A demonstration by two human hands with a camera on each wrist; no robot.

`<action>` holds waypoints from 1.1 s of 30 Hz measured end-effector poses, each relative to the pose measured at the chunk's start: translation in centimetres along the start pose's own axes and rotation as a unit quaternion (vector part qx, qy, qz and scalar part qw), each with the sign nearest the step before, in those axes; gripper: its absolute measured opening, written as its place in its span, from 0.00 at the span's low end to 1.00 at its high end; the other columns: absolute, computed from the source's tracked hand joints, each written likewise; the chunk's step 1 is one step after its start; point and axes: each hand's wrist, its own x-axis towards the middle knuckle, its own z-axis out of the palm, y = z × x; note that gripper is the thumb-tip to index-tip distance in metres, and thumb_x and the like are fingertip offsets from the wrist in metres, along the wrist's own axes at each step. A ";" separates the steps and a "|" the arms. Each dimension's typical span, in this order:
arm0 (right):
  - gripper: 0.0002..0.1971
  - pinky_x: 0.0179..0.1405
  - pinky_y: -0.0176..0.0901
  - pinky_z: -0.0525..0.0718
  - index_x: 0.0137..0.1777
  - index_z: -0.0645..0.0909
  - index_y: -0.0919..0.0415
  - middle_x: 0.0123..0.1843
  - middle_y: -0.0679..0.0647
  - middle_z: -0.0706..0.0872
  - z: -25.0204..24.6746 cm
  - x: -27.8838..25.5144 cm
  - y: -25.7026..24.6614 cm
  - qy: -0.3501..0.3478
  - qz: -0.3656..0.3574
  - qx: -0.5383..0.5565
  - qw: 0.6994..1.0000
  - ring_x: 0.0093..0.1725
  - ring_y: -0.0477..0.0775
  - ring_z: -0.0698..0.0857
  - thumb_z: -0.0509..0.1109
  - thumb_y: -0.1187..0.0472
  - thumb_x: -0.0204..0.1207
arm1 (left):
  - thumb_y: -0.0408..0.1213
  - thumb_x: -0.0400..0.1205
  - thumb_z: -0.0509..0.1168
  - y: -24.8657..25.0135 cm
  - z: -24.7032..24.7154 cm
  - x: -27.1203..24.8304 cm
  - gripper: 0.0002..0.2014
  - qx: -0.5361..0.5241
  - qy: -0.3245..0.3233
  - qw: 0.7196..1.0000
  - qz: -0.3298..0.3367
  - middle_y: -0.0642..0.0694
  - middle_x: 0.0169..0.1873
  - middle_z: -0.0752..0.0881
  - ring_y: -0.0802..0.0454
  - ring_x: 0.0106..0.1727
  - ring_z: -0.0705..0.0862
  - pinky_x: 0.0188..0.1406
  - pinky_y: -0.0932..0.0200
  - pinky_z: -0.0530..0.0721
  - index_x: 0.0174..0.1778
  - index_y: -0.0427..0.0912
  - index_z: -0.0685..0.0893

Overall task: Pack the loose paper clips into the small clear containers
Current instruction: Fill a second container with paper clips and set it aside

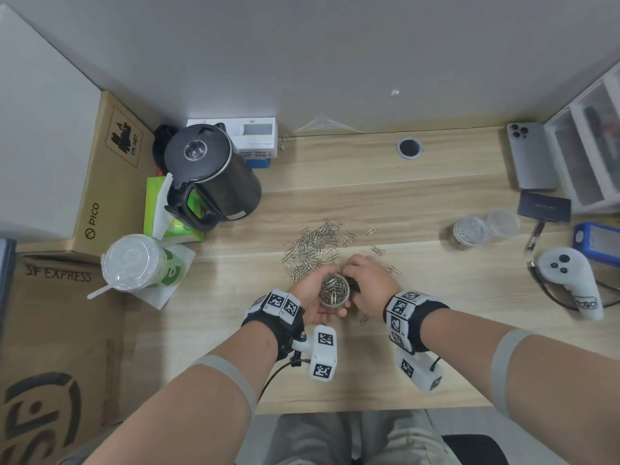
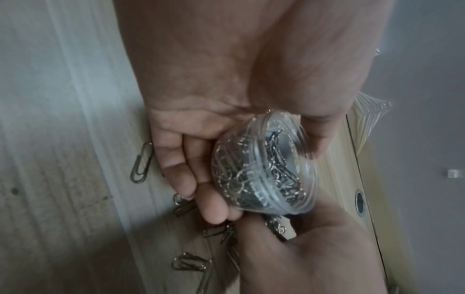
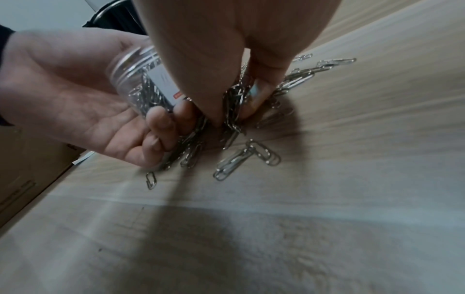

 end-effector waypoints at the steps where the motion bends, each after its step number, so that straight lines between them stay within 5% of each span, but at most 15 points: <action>1: 0.17 0.63 0.49 0.74 0.58 0.86 0.58 0.57 0.55 0.82 0.0 0.1 0.0 0.005 0.003 0.001 1.000 0.61 0.59 0.75 0.69 0.69 0.69 | 0.62 0.85 0.57 0.0 -0.2 0.0 0.27 0.000 0.005 1.000 0.000 0.40 0.37 0.89 0.45 0.33 0.86 0.37 0.55 0.81 0.53 0.40 0.86; 10: 0.07 0.58 0.48 0.82 0.47 0.90 0.57 0.48 0.51 0.89 -2.8 0.3 0.6 0.064 0.021 0.042 0.997 0.51 0.53 0.85 0.72 0.66 0.72 | 0.64 0.83 0.62 0.2 -1.6 -0.8 0.24 -0.029 0.080 0.996 -0.003 0.34 0.46 0.89 0.42 0.33 0.87 0.40 0.53 0.85 0.60 0.45 0.80; 19: 0.05 0.58 0.43 0.81 0.46 0.90 0.51 0.45 0.42 0.85 -5.9 -0.3 -3.1 0.050 -0.045 0.092 0.994 0.50 0.47 0.85 0.77 0.61 0.72 | 0.62 0.86 0.53 1.1 0.0 0.1 0.32 -0.069 0.128 0.989 -0.009 0.34 0.42 0.90 0.40 0.33 0.89 0.33 0.52 0.88 0.63 0.35 0.84; 22: 0.07 0.60 0.45 0.80 0.48 0.89 0.52 0.48 0.45 0.86 -4.6 -0.6 -4.1 0.026 -0.076 0.041 0.996 0.52 0.49 0.84 0.75 0.62 0.72 | 0.60 0.82 0.61 1.7 0.9 -0.1 0.28 -0.121 0.129 0.984 0.009 0.33 0.42 0.87 0.39 0.34 0.88 0.40 0.45 0.89 0.60 0.36 0.84; 24: 0.07 0.61 0.49 0.80 0.49 0.89 0.54 0.51 0.48 0.87 -3.7 -0.6 -4.5 0.026 -0.091 0.017 0.995 0.54 0.51 0.84 0.74 0.61 0.71 | 0.59 0.75 0.67 1.9 0.9 0.3 0.22 -0.138 0.121 0.983 0.031 0.37 0.38 0.85 0.40 0.36 0.86 0.41 0.48 0.85 0.48 0.42 0.87; 26: 0.08 0.62 0.49 0.80 0.50 0.89 0.55 0.53 0.48 0.88 -3.3 -0.7 -4.6 0.034 -0.101 0.019 0.994 0.55 0.52 0.84 0.75 0.59 0.71 | 0.54 0.79 0.65 1.6 0.4 1.0 0.15 -0.109 0.123 0.985 0.048 0.40 0.37 0.83 0.43 0.38 0.84 0.39 0.52 0.81 0.40 0.45 0.86; 30: 0.10 0.62 0.47 0.82 0.50 0.90 0.56 0.54 0.48 0.90 -4.0 -1.1 -4.6 0.059 -0.144 0.038 0.987 0.55 0.51 0.86 0.73 0.59 0.70 | 0.54 0.77 0.70 1.6 0.6 -0.5 0.15 -0.131 0.106 0.985 0.045 0.41 0.33 0.86 0.43 0.35 0.87 0.35 0.53 0.84 0.40 0.45 0.89; 33: 0.10 0.56 0.48 0.84 0.51 0.87 0.54 0.52 0.46 0.88 -4.7 -1.2 -4.2 0.102 -0.156 0.065 0.980 0.52 0.48 0.86 0.69 0.57 0.72 | 0.57 0.77 0.74 1.4 0.2 -0.5 0.20 -0.131 0.093 0.986 0.033 0.42 0.32 0.88 0.44 0.32 0.84 0.36 0.55 0.85 0.48 0.42 0.88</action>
